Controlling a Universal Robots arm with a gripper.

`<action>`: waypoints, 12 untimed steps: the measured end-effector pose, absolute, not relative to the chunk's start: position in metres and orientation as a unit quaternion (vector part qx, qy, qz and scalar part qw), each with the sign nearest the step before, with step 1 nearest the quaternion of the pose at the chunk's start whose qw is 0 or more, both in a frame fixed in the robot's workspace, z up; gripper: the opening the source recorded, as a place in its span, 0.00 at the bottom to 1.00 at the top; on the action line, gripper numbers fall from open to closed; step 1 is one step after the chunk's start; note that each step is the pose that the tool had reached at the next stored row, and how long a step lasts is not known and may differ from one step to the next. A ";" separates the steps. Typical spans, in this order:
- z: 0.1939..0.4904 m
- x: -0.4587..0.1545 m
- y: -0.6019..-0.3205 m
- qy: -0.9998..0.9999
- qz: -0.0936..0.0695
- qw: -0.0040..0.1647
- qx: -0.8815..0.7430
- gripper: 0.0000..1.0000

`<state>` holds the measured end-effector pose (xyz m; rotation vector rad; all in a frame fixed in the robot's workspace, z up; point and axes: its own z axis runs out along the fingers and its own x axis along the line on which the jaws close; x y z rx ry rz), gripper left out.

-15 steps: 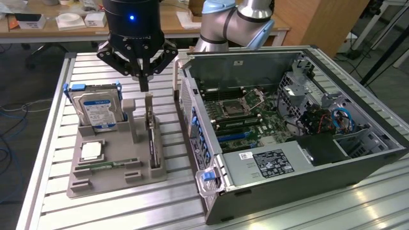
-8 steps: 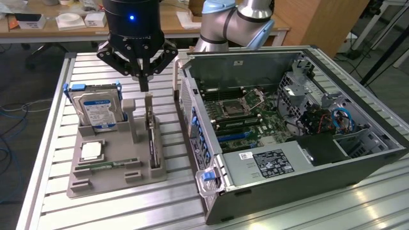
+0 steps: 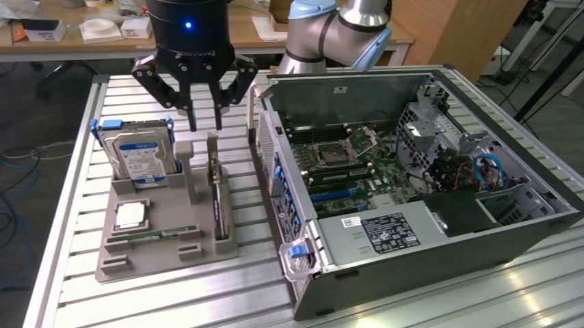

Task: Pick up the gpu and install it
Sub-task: 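Pick up the gpu and move the gpu toward the slot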

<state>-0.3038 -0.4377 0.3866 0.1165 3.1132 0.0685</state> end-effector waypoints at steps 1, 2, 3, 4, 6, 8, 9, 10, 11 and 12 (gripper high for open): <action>0.387 -0.304 -0.438 0.999 0.022 0.013 0.037 0.41; 0.387 -0.304 -0.438 0.999 0.022 0.013 0.037 0.41; 0.387 -0.304 -0.438 0.999 0.022 0.013 0.037 0.47; 0.387 -0.304 -0.438 0.999 0.022 0.013 0.037 0.47; 0.387 -0.304 -0.438 0.999 0.022 0.013 0.037 0.53; 0.387 -0.304 -0.438 0.999 0.022 0.013 0.037 0.53; 0.387 -0.304 -0.438 0.999 0.022 0.013 0.037 0.53; 0.387 -0.304 -0.438 0.999 0.022 0.013 0.037 0.53; 0.386 -0.304 -0.438 0.999 0.022 0.013 0.037 0.53; 0.386 -0.304 -0.438 0.999 0.022 0.013 0.037 0.53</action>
